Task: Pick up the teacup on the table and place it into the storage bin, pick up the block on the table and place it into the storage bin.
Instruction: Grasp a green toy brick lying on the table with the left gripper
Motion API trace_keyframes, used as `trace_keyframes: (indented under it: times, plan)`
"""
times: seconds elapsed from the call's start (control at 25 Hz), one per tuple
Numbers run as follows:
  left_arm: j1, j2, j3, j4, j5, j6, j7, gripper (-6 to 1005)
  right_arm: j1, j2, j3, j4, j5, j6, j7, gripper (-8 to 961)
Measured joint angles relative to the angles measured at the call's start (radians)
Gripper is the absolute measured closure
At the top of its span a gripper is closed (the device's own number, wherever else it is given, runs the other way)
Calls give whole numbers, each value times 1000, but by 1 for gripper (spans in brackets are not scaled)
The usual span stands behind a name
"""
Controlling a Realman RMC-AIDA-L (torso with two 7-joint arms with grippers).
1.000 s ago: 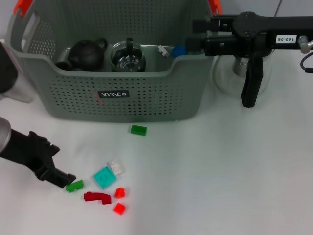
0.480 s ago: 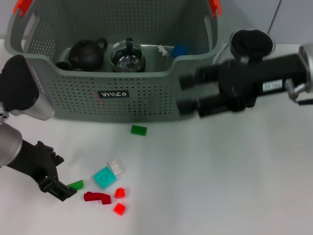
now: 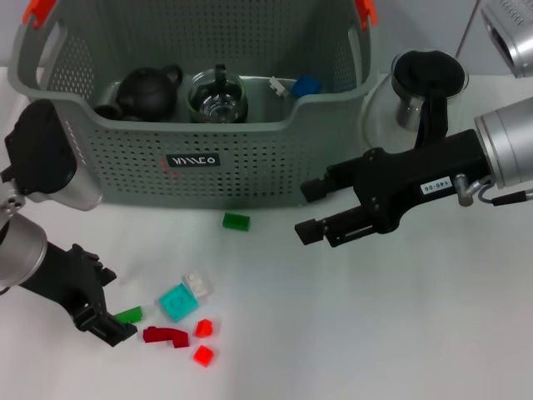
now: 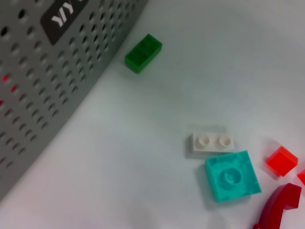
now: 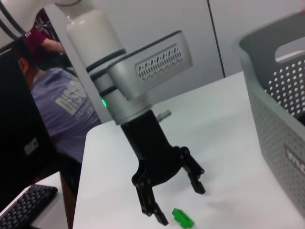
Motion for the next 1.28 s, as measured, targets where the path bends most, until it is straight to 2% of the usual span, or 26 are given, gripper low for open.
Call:
trace_keyframes:
  times: [0.4, 0.88, 1.08, 1.28]
  plan:
    - [8, -1, 54, 38, 7, -64, -6, 162, 2, 1, 35, 1, 2, 12, -8, 177]
    - [37, 0, 101, 20, 9, -77, 14, 189, 3, 1, 55, 1, 16, 13, -8, 176]
    - [40, 0, 104, 19, 5, -78, 15, 419, 2, 1, 60, 1, 19, 13, -9, 176]
    - [40, -1, 105, 18, 3, -79, 15, 572, 0, 0, 66, -1, 27, 13, -11, 177]
